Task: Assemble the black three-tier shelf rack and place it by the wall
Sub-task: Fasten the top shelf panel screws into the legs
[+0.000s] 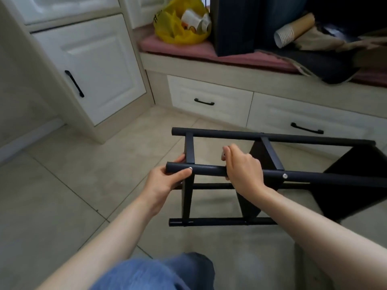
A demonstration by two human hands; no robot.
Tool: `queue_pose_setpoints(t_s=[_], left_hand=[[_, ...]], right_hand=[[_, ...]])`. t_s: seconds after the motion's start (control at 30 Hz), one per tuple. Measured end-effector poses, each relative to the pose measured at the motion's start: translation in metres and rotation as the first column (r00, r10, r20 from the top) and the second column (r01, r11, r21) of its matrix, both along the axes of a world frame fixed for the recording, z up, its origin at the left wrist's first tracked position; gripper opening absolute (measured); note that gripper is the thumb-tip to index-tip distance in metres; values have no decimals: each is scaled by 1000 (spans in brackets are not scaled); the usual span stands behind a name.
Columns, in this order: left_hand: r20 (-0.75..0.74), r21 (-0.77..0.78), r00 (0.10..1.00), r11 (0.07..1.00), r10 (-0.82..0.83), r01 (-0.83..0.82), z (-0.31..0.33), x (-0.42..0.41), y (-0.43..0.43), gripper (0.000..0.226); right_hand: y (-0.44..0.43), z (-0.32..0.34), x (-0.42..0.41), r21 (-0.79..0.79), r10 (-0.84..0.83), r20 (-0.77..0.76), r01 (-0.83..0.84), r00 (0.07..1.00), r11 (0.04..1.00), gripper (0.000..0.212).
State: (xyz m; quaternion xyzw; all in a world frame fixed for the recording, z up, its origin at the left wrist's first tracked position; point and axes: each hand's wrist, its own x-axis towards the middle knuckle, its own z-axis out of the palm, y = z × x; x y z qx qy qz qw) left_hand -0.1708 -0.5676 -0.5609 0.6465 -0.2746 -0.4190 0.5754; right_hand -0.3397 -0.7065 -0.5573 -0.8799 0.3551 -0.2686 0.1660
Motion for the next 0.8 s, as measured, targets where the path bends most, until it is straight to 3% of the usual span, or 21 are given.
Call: queue_pose_setpoints(t_s=[0.17, 0.3, 0.43, 0.63, 0.8], left_hand=[[212, 127, 975, 991, -61, 34, -20, 7, 7, 58], [368, 301, 903, 947, -221, 109, -21, 14, 10, 61], [429, 389, 847, 911, -314, 140, -18, 12, 15, 66], [500, 451, 772, 879, -392, 155, -13, 9, 18, 61], [448, 634, 659, 734, -604, 242, -10, 14, 19, 63]], right_hand=[[5, -21, -6, 102, 3, -22, -1, 1000, 995, 35], [14, -37, -6, 144, -16, -54, 23, 998, 989, 41], [20, -44, -10, 192, 3, -63, 9, 998, 981, 48], [20, -44, -14, 236, 46, -83, -25, 995, 972, 32], [18, -45, -20, 440, 118, -110, -58, 987, 896, 17]])
